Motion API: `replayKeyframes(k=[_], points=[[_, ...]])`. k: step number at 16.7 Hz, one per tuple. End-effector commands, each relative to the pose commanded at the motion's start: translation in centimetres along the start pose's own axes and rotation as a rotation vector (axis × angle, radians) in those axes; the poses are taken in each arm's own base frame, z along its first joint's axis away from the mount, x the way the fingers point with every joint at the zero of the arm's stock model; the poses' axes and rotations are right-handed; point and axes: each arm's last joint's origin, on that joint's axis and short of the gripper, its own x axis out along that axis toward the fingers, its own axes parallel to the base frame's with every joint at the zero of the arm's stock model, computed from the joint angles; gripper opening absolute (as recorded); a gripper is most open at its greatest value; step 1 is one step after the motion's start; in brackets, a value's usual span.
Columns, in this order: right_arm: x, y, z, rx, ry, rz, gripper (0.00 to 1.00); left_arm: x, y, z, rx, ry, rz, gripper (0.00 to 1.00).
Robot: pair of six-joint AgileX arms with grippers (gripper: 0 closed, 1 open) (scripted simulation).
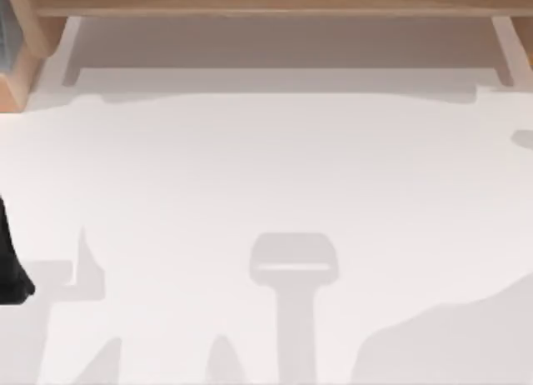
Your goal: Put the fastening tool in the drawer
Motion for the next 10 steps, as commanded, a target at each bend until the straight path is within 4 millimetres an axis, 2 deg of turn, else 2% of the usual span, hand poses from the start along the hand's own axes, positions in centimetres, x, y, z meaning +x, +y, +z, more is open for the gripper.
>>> replayKeyframes(k=[9,10], points=[[0.00,0.00,0.00,0.000,0.000,0.000,0.98,0.00,0.00,0.00,0.000,0.000,0.000,1.00],[0.00,0.00,0.00,0.000,0.000,0.000,1.00,0.00,0.00,0.00,0.000,0.000,0.000,1.00]])
